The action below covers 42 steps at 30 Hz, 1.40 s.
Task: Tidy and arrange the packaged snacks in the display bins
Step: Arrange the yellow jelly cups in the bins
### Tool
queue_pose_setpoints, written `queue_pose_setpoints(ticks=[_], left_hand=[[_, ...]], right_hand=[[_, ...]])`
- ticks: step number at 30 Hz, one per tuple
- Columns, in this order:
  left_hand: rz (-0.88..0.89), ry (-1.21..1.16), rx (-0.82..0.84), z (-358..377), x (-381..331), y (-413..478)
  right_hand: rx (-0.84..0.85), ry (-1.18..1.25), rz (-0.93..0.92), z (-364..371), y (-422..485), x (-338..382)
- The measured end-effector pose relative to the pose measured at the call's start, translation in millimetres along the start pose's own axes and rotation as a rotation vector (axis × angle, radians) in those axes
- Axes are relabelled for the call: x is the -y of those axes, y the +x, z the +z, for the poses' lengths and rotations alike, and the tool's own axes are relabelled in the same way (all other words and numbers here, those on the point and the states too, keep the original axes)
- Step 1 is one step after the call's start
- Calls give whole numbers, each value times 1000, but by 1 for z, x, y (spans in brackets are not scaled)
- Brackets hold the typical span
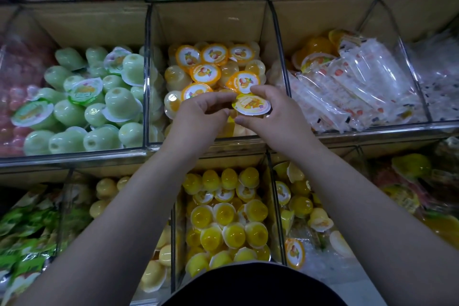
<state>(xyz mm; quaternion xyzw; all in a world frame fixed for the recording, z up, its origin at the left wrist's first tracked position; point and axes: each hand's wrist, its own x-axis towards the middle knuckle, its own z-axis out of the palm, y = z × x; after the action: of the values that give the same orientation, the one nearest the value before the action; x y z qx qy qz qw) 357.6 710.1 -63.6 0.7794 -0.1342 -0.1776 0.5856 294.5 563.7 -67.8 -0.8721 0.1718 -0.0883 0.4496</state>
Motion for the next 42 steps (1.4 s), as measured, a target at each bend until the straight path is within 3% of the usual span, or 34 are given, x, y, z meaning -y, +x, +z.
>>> queue_pose_setpoints(ticks=[7, 13, 25, 32, 42], left_hand=[[-27, -112, 52, -6, 2, -1], [50, -245, 108, -11, 9, -24], [36, -354, 210, -48, 34, -68], [-2, -344, 162, -62, 50, -101], [-22, -350, 12, -66, 74, -152]], right_hand=[[6, 39, -14, 1, -9, 0], [-35, 166, -33, 13, -29, 2], [71, 435, -39, 50, -73, 19], [151, 509, -24, 72, -102, 21], [279, 390, -56, 87, -126, 22]])
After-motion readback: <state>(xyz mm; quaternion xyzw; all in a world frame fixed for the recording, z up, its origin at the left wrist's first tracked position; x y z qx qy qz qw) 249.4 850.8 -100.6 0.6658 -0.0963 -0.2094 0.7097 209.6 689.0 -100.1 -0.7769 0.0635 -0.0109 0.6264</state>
